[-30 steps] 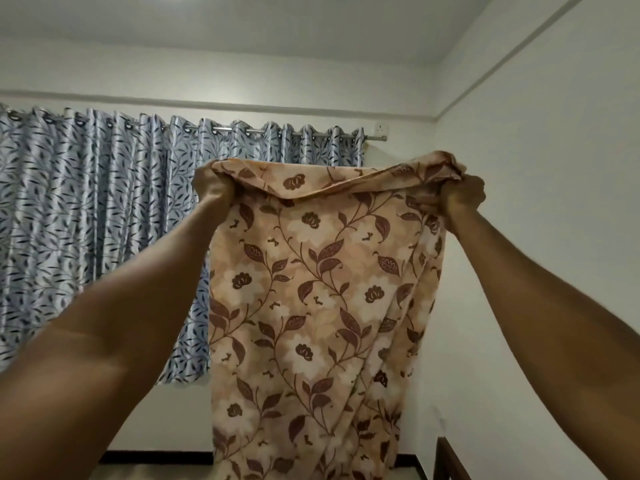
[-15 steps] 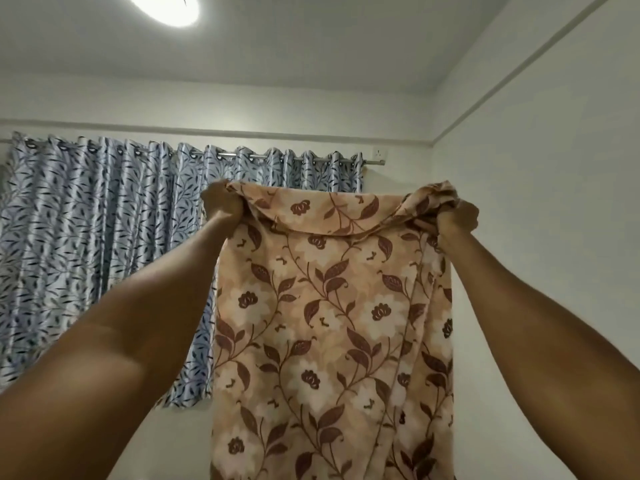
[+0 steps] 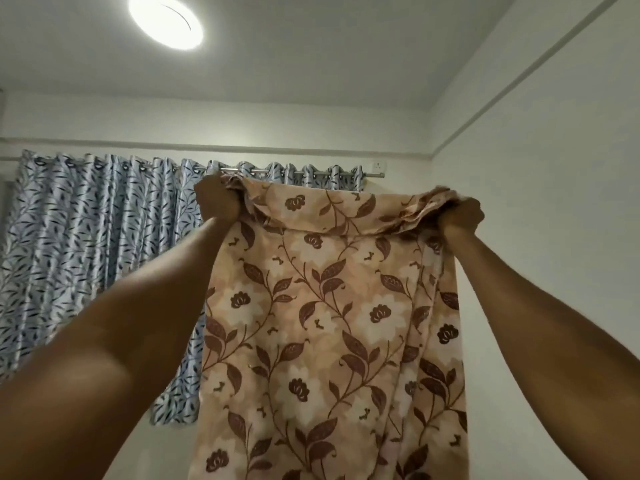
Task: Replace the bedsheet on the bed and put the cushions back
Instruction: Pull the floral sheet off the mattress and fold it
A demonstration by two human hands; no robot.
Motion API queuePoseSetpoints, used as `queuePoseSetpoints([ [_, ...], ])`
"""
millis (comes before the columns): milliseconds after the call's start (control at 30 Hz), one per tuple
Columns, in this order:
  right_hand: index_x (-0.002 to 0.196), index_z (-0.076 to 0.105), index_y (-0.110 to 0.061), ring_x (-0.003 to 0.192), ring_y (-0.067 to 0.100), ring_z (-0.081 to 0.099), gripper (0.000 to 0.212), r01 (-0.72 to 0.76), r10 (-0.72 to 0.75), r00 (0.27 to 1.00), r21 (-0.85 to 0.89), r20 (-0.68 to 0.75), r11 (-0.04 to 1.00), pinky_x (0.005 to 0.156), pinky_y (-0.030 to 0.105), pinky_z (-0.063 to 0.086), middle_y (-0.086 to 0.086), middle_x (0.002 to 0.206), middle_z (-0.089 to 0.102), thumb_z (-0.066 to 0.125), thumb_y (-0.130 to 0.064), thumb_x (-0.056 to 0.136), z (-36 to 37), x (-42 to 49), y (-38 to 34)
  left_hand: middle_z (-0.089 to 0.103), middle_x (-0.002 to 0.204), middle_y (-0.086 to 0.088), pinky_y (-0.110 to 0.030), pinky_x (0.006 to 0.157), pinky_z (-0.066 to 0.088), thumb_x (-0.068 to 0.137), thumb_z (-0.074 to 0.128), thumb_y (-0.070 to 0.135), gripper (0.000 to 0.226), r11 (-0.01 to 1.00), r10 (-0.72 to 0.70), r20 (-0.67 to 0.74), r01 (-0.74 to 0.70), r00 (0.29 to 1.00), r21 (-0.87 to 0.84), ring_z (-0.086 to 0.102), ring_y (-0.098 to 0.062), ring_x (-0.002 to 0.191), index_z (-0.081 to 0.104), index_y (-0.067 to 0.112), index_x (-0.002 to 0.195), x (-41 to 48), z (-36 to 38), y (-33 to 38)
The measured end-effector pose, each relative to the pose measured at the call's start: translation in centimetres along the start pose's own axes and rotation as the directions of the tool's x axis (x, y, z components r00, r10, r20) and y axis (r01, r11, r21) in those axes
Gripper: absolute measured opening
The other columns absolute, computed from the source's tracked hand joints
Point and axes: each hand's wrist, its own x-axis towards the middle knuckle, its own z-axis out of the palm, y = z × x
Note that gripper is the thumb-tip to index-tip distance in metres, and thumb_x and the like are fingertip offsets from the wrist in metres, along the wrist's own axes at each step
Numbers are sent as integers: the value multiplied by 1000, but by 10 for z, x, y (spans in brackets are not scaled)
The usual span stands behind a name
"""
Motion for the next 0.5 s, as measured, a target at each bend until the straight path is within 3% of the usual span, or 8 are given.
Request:
queuePoseSetpoints([
  [67,109,70,8,107,34,70,28,-55,55,998,9,18,998,72,31,47,23,117,72,64,-17,98,-2,1,4,75,96,-22,-39,70,45,90,60,11,13,998,52,30,-53,998,22,68,-27,88,71,2,88,-2,-2,-1],
  [133,99,73,7,101,33,71,23,8,-8,1000,27,6,1000,63,27,39,23,104,74,62,-13,98,-4,3,6,74,88,-21,-40,66,41,88,58,8,12,995,103,-29,-103,994,5,70,-32,85,65,4,79,-6,-3,1],
  [200,95,73,3,104,33,70,21,40,-41,999,46,22,998,60,24,34,20,97,73,58,-11,100,-6,8,5,71,87,-13,-35,64,38,90,54,7,15,994,89,-125,-96,988,-57,65,-26,81,68,-1,90,-7,-7,9],
  [267,99,73,5,106,32,70,24,26,-27,999,23,38,999,66,27,42,20,105,74,61,-16,100,-12,9,3,72,95,-16,-39,70,44,91,55,9,20,997,66,-116,-71,991,-43,68,-31,89,70,-3,99,-6,-11,22],
  [367,72,67,-6,87,21,66,27,133,-134,991,48,27,990,66,34,41,14,86,70,55,-11,95,-16,14,3,74,104,-20,-33,72,43,92,58,9,20,995,84,-108,-88,991,-38,70,-35,99,71,-2,103,-2,-20,30],
  [400,71,67,-8,85,21,65,27,128,-130,991,69,30,989,68,37,45,14,86,70,55,-10,95,-18,17,4,74,104,-20,-34,74,44,91,57,8,20,995,64,-119,-73,991,-75,69,-35,99,70,-2,104,-1,-23,32],
  [500,107,75,-4,99,33,71,26,-128,73,979,300,188,945,76,46,61,20,114,73,54,-17,98,-23,24,3,74,103,-20,-39,80,49,87,57,8,22,987,15,-113,-33,994,-156,70,-35,99,69,-1,103,7,-29,40],
])
